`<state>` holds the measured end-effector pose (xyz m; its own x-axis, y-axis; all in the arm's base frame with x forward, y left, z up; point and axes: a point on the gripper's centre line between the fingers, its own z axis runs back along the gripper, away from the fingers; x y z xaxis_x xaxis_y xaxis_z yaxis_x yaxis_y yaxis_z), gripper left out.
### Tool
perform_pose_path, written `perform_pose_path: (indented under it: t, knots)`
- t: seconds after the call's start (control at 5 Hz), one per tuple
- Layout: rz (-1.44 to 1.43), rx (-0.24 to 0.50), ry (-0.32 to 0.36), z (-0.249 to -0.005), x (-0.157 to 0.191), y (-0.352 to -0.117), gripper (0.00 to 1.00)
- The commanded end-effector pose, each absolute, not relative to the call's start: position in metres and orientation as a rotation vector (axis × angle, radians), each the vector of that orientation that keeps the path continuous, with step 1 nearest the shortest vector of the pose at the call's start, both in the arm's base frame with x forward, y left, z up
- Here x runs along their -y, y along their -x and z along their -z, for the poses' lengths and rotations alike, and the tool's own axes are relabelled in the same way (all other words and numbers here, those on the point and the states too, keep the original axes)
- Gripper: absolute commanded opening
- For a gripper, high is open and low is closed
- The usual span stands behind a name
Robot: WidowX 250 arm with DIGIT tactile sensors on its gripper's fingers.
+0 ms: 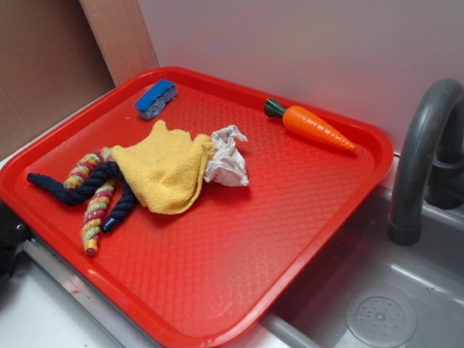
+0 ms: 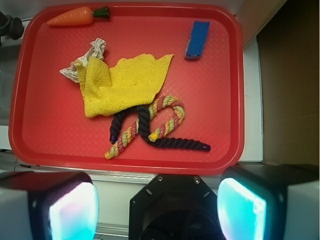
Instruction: Grab the blue sponge.
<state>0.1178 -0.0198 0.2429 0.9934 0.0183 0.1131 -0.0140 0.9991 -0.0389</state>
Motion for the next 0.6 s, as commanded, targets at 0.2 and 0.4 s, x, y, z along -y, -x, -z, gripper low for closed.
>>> perform_pose_path:
  t: [0.2, 0.4]
  knots:
    - [-0.075, 0.139, 0.022, -0.237, 0.019, -0.149, 1.0]
    - [-0.152, 0.136, 0.009, -0.224, 0.013, -0.188, 1.0]
